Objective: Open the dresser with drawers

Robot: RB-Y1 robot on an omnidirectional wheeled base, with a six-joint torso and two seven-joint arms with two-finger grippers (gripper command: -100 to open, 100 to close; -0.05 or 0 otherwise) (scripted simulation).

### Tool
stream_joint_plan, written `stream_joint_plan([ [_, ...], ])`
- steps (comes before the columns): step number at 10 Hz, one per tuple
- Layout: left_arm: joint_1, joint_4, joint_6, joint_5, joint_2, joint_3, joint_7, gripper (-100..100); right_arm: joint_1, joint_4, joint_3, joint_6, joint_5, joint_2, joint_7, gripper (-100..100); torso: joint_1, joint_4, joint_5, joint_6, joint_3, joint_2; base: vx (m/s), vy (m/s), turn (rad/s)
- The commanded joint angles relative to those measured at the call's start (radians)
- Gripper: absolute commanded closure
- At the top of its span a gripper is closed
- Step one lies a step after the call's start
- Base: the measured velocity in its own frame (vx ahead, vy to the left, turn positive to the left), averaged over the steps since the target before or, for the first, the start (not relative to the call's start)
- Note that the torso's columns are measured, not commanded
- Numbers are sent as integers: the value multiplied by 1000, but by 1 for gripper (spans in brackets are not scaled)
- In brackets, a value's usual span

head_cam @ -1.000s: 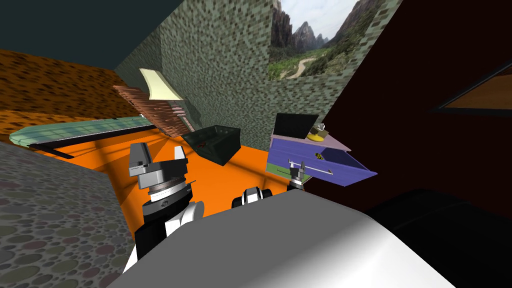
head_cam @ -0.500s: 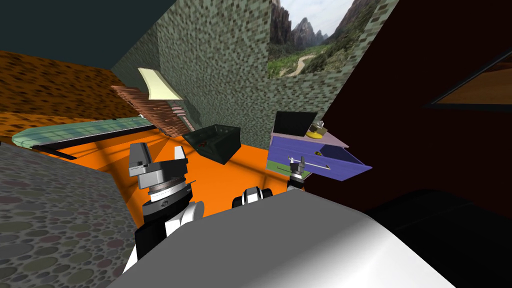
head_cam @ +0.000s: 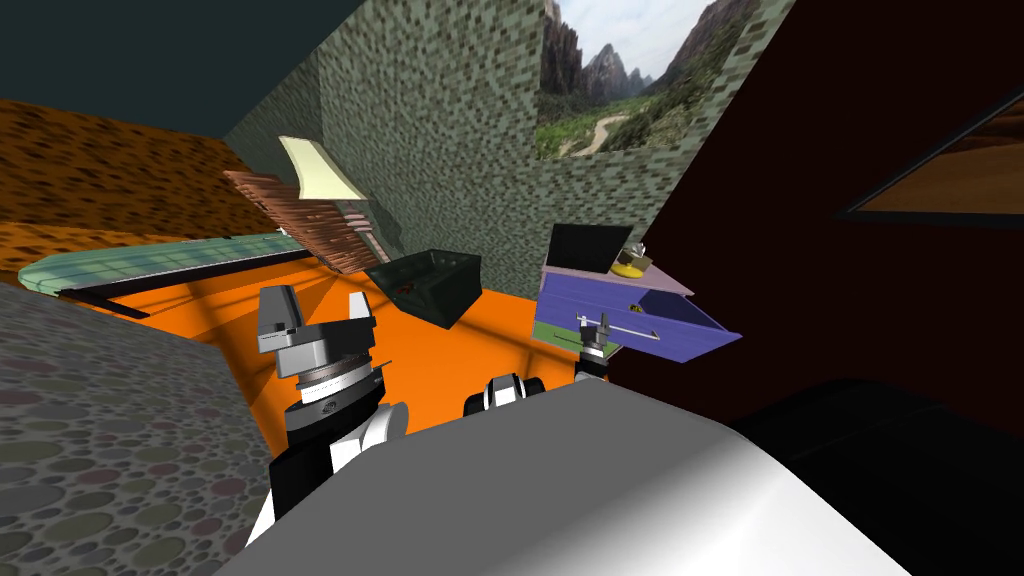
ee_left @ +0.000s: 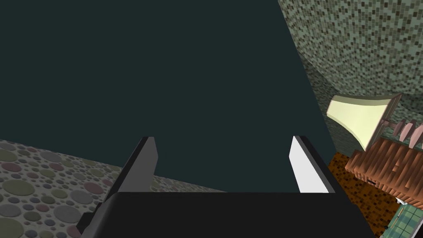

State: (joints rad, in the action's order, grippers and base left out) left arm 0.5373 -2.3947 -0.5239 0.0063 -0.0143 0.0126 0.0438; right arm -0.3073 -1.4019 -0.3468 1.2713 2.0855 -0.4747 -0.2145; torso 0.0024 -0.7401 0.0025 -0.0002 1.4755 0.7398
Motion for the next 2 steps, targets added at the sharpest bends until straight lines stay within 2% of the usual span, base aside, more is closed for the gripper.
stream_joint_plan([
  [1, 0, 0, 0, 0, 0, 0, 0, 0, -1, 1, -1, -1, 0, 0, 0, 0, -1, 1, -1, 0, 0, 0, 0, 0, 0],
  [2, 0, 0, 0, 0, 0, 0, 0, 0, -1, 2, -1, -2, -1, 1, 0, 0, -1, 1, -1, 0, 0, -1, 0, 0, 0],
])
